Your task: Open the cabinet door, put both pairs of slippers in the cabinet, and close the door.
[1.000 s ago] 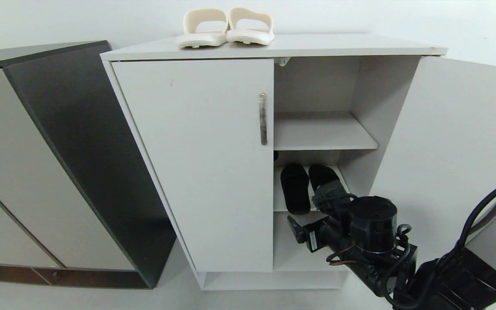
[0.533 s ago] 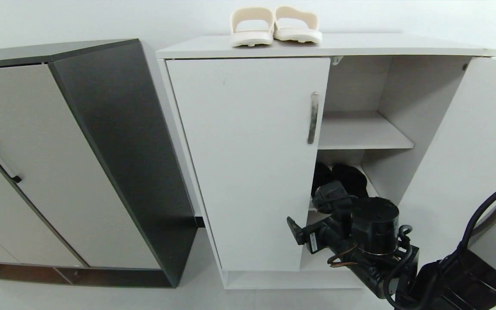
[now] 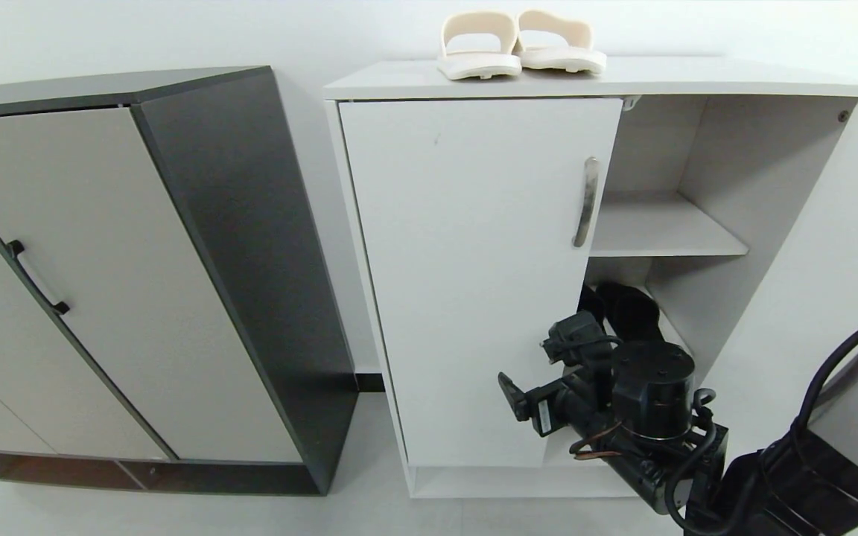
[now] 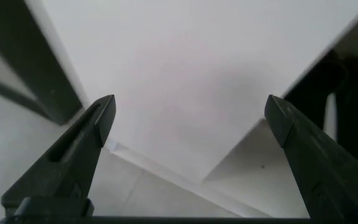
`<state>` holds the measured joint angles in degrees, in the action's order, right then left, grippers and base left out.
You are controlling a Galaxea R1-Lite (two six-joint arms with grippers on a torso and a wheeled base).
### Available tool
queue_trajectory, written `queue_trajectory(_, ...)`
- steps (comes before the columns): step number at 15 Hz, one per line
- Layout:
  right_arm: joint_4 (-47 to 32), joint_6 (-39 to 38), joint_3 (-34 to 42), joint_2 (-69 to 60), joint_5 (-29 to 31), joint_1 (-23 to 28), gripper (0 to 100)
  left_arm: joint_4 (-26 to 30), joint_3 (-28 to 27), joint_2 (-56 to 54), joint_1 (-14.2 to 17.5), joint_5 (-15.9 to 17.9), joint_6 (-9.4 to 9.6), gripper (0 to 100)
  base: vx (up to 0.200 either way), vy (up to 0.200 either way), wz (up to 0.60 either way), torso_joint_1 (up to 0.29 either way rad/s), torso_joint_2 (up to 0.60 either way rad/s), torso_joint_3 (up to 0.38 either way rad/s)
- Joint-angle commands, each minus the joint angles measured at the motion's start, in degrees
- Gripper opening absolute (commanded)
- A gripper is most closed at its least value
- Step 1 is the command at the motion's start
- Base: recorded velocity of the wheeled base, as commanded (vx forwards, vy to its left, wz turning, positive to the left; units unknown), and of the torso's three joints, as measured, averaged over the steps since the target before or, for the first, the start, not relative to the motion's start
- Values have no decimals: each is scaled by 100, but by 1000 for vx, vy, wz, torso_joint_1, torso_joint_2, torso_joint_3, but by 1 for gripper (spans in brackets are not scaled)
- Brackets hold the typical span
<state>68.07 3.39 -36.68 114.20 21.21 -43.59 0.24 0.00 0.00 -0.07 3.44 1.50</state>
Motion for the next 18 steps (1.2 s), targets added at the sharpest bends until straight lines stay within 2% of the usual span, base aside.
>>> queue_trajectory(1,13,4,12,23,-3,18,100,2,0,9,-1,-1,-1,0,0,0,0,0,0,0)
queue_trajectory(11,92,39,21,32,-3,-18,100,2,0,9,-1,-1,-1,0,0,0,0,0,0,0)
queue_trajectory(15,92,39,21,14,-3,-44,100,2,0,9,-1,-1,-1,0,0,0,0,17,-187,-290)
queue_trajectory(18,92,39,21,14,-3,-44,100,2,0,9,-1,-1,-1,0,0,0,0,46,-544,-354)
